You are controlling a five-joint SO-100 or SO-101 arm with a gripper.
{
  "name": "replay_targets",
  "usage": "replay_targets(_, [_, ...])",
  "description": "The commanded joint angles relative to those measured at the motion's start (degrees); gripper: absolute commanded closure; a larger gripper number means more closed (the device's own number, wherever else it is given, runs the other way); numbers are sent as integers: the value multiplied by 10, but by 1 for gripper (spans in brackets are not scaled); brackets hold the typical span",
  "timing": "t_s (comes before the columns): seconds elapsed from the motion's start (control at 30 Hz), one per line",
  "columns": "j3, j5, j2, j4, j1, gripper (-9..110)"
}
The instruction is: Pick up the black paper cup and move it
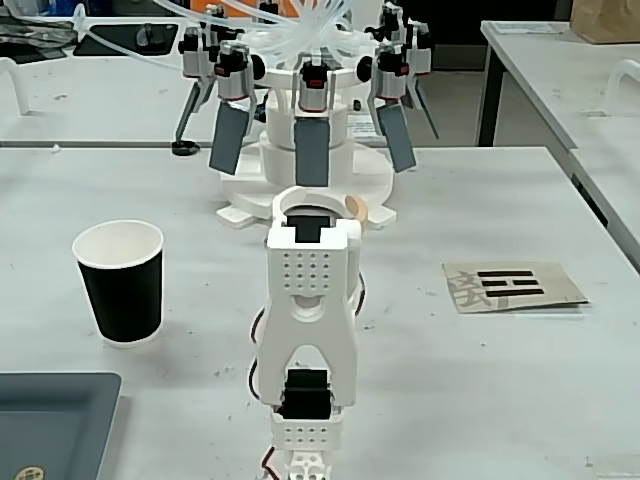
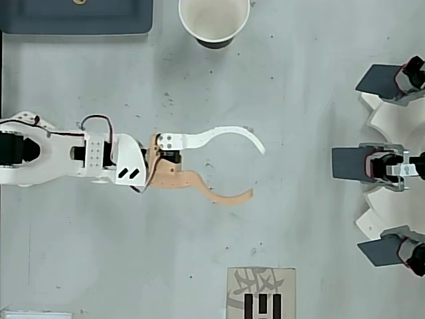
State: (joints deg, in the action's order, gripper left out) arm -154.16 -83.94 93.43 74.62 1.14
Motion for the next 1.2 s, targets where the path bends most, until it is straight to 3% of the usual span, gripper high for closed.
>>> replay_targets(0.0, [-15,20,32,34,-4,83])
replay_targets(0.67, [-110,80,87,105,-1,63])
replay_targets(1.17, [-192,4,130,146,76,58])
